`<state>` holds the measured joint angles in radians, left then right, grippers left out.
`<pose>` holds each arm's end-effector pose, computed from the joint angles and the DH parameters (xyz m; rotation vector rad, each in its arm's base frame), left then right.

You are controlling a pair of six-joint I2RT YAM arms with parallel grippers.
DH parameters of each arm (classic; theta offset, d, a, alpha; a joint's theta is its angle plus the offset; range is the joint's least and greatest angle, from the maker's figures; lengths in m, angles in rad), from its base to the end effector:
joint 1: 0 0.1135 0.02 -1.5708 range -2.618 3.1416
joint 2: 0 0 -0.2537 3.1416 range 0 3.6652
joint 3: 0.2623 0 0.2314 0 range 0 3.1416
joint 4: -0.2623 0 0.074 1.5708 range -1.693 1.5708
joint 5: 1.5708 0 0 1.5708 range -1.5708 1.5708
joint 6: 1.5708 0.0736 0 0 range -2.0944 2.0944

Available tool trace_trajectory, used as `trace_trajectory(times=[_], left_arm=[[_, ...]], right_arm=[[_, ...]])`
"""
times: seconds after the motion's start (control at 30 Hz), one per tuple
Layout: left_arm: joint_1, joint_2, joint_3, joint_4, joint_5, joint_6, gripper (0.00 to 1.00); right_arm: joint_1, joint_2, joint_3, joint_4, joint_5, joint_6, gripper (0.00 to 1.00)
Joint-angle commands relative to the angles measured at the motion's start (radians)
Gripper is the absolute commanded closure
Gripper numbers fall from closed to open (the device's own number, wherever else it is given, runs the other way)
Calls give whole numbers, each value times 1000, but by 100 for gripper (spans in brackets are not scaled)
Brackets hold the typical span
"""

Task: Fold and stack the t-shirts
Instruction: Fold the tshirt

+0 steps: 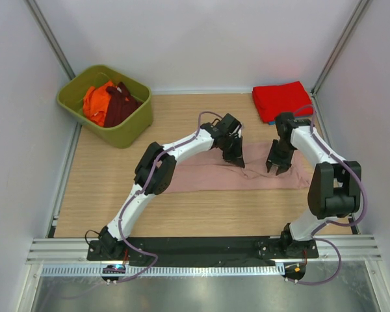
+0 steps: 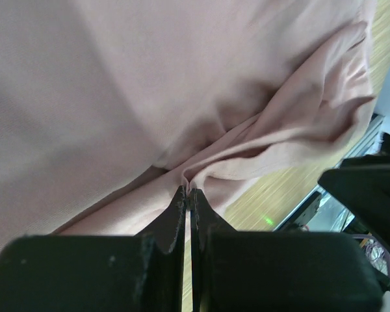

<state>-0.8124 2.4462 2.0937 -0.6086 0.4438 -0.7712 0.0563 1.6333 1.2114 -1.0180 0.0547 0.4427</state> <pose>0.3386 -0.4034 0.1400 0.2585 2.8182 -1.0796 0.2833 0.0119 0.1837 0.5815 2.9443 -0.0310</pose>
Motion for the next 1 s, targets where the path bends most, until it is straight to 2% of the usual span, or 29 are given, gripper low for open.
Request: trace_trajectory(times=[0.0,0.13,0.3,0.63,0.97], left_arm=[[-5,-67,-8,-42,42,52,100],[-5,-65,-15,-49,58,53,100],[-8,-67,-21,-48,65,55,100],[-7,-49,14,-46,78,56,100],[-7,-33,43,-49,85,55,100]], right_arm=[[-18,-72,14,9,-27,-5,58],[-44,-6,154,-8,-13,-80,53],[-44,75,215,-11,-1,-127,53],[-160,99,143,25,-26,-121,52],[-173,172,103,119,-160,-122,52]])
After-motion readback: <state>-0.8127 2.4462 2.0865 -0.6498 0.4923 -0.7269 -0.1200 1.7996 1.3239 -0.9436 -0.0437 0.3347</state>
